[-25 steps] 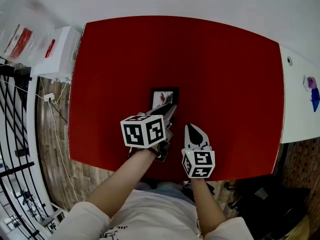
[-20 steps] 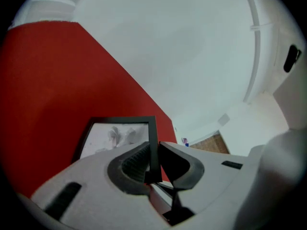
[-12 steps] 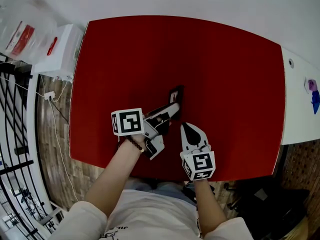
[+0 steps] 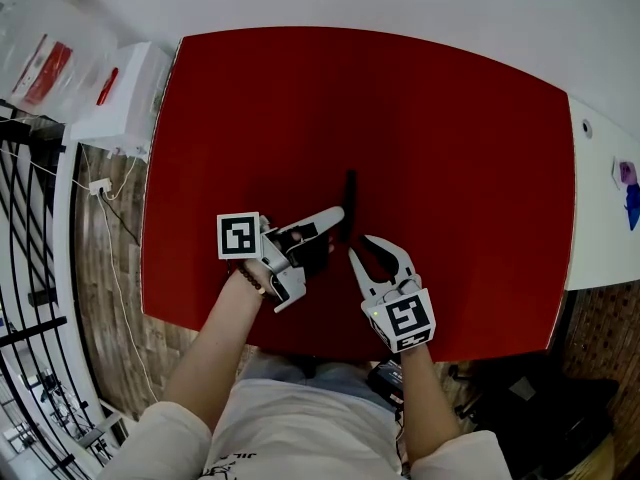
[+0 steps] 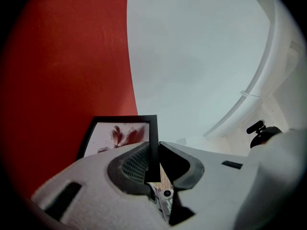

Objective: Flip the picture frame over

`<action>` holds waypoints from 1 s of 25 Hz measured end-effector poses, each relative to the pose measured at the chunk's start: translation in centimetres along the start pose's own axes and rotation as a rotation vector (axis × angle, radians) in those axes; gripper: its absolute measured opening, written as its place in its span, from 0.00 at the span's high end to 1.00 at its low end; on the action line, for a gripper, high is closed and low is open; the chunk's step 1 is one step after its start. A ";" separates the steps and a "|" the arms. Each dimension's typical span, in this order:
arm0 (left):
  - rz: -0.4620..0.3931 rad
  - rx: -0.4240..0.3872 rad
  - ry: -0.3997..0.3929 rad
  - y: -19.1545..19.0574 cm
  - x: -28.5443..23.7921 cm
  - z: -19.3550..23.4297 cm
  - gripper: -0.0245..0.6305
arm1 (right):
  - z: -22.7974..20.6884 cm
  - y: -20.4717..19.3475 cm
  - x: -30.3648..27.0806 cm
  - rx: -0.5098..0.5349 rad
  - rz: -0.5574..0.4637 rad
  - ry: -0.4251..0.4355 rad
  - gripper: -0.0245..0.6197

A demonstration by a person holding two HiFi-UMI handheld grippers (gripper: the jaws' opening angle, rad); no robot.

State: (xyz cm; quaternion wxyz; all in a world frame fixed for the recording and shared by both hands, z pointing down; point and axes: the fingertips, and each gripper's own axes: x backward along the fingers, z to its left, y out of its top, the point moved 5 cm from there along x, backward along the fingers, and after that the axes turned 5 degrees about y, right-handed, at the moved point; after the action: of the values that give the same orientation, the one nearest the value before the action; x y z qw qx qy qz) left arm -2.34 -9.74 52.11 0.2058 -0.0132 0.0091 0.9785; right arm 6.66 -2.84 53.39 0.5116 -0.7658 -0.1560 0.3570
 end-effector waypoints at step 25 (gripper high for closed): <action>0.114 -0.615 0.497 3.9 2.5 -2.6 0.80 | 2.2 1.4 -4.6 0.275 0.215 -0.064 0.86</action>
State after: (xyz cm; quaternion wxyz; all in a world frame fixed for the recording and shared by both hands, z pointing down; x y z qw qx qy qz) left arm -6.14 -12.32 49.52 0.1293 -0.3098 -0.2340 0.9124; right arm 1.75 -4.69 53.45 0.5651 -0.6891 -0.0391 0.4521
